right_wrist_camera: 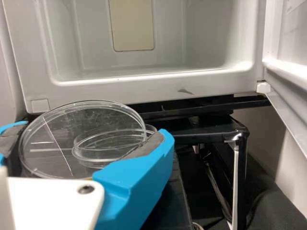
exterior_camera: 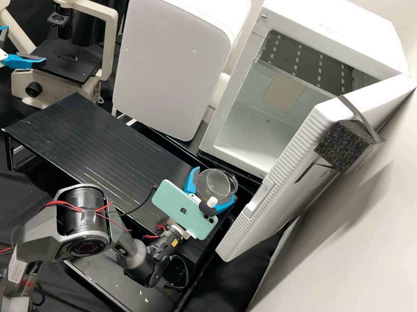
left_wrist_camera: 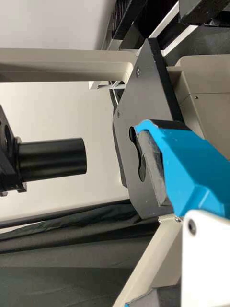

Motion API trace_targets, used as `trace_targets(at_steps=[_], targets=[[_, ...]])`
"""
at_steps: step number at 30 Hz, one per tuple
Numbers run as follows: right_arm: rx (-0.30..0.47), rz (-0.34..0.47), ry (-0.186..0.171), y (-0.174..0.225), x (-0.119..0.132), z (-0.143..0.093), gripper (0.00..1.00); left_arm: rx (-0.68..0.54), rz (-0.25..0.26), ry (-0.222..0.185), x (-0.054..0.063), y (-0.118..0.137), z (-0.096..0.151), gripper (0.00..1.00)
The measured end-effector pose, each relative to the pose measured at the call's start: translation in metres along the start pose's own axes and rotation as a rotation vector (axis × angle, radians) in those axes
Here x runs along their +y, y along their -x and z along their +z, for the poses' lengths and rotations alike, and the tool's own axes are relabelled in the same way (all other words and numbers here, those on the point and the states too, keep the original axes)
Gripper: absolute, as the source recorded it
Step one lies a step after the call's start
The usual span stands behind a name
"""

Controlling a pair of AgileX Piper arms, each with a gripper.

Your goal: Take the petri dish out of the incubator

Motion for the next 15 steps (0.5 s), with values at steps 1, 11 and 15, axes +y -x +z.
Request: trace_targets(at_steps=[1, 11, 15], targets=[[0.001, 0.002, 0.004, 0.000, 0.001, 0.000, 0.00, 0.000, 0.000, 0.000, 0.000, 0.000, 0.000, 1.00], [-0.047, -0.007, 0.034, -0.018, 0.009, 0.007, 0.00, 0.000, 0.000, 0.000, 0.000, 0.000, 0.000, 1.00], [-0.062, -0.026, 0.041, -0.025, 0.006, 0.007, 0.00, 0.000, 0.000, 0.000, 0.000, 0.000, 0.000, 1.00]])
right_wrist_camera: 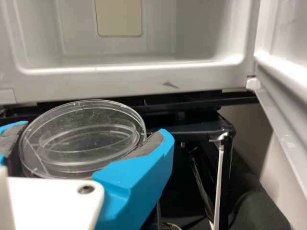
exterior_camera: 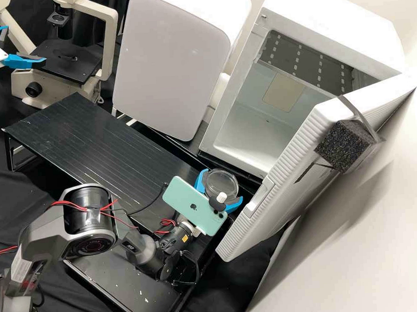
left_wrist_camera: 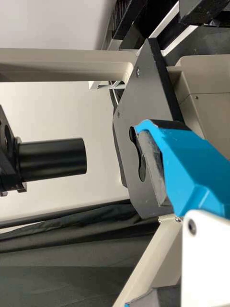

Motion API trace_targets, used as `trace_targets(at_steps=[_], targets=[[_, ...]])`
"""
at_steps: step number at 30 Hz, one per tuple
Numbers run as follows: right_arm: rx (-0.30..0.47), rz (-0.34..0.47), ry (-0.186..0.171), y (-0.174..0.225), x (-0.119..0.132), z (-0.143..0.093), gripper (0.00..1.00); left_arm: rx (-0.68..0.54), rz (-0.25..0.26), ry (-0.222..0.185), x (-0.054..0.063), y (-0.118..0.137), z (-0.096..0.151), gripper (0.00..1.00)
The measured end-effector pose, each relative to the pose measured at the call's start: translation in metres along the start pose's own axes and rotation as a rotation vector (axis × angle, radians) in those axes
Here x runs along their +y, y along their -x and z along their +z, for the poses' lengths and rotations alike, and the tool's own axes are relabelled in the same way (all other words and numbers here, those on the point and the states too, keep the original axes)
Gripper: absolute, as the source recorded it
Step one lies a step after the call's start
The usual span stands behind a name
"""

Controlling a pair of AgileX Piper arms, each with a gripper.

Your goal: Take the petri dish out of the incubator

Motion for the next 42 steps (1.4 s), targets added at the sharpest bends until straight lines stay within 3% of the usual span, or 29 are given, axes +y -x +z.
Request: trace_targets(at_steps=[18, 19, 42], targets=[[-0.001, -0.025, 0.022, -0.029, 0.000, 0.002, 0.00, 0.000, 0.000, 0.000, 0.000, 0.000, 0.000, 1.00], [0.001, -0.023, 0.024, -0.030, 0.001, 0.002, 1.00, 0.000, 0.000, 0.000, 0.000, 0.000, 0.000, 1.00], [0.006, -0.031, 0.028, -0.032, 0.000, 0.002, 1.00, 0.000, 0.000, 0.000, 0.000, 0.000, 0.000, 1.00]])
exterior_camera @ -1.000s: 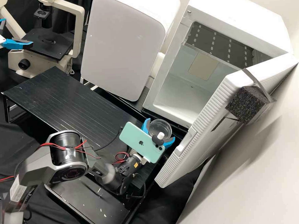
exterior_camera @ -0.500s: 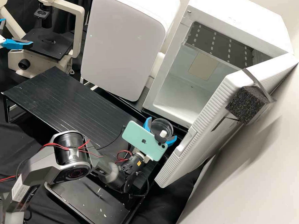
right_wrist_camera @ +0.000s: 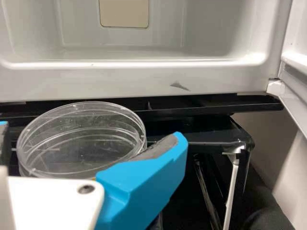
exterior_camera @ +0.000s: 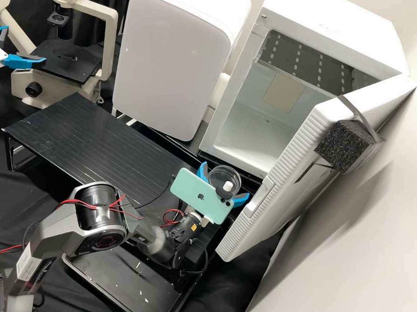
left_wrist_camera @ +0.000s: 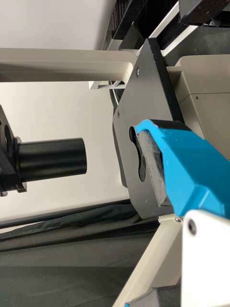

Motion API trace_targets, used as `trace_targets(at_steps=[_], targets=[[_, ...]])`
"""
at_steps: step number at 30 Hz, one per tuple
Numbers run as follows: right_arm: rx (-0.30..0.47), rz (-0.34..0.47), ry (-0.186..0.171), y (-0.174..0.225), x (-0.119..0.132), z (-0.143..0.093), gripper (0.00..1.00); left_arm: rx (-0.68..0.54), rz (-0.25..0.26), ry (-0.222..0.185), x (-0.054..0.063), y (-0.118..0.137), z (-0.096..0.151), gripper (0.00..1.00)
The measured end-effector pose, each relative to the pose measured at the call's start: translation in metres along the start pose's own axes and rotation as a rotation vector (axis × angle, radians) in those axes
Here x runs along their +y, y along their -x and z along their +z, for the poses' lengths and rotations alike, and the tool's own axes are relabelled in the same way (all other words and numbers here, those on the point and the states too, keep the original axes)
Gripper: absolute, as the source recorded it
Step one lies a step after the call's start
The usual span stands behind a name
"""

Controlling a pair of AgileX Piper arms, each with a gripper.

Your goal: Take the petri dish out of the incubator

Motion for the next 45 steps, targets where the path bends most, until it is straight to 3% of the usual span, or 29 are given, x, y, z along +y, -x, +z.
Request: trace_targets(at_steps=[4, 11, 20, 31, 45], targets=[[0.001, 0.005, -0.006, 0.001, 0.000, 0.000, 1.00, 0.000, 0.000, 0.000, 0.000, 0.000, 0.000, 1.00], [0.038, 0.074, -0.051, 0.027, -0.001, -0.005, 1.00, 0.000, 0.000, 0.000, 0.000, 0.000, 0.000, 1.00], [-0.024, 0.057, -0.067, 0.070, -0.011, -0.013, 1.00, 0.000, 0.000, 0.000, 0.000, 0.000, 0.000, 1.00], [-0.053, 0.050, -0.011, 0.087, -0.034, -0.020, 1.00, 0.000, 0.000, 0.000, 0.000, 0.000, 0.000, 1.00], [0.021, 0.047, -0.027, 0.060, -0.026, -0.009, 1.00, 0.000, 0.000, 0.000, 0.000, 0.000, 0.000, 1.00]])
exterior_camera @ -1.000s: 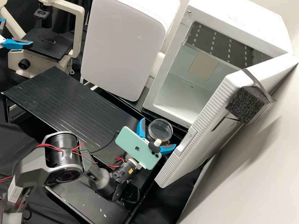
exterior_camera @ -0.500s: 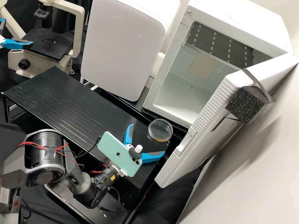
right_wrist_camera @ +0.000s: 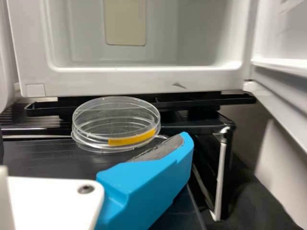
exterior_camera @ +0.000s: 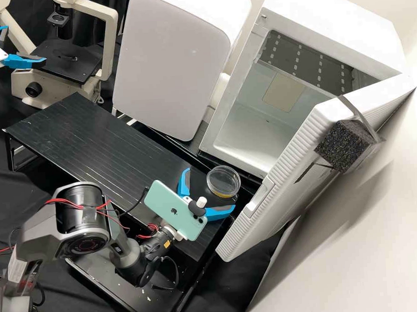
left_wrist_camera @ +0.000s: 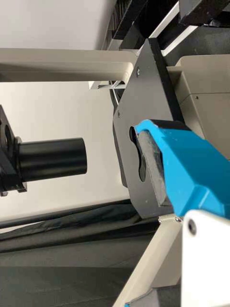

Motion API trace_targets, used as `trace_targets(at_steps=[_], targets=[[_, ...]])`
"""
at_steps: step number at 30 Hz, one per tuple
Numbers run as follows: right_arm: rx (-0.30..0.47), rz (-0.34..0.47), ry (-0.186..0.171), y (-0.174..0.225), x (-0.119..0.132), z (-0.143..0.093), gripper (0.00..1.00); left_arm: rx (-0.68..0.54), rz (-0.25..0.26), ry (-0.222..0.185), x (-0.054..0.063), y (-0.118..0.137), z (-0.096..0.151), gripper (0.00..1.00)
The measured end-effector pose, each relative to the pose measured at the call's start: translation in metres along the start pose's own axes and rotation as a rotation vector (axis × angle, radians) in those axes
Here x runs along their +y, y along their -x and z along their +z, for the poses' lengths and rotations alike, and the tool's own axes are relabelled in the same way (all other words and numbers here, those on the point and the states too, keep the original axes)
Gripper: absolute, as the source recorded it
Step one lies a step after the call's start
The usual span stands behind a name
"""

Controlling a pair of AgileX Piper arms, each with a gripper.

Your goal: Take the petri dish out of the incubator

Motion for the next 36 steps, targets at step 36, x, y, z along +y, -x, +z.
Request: trace_targets(at_steps=[36], targets=[[-0.049, -0.065, 0.047, -0.004, 0.060, -0.002, 1.00, 0.000, 0.000, 0.000, 0.000, 0.000, 0.000, 1.00]])
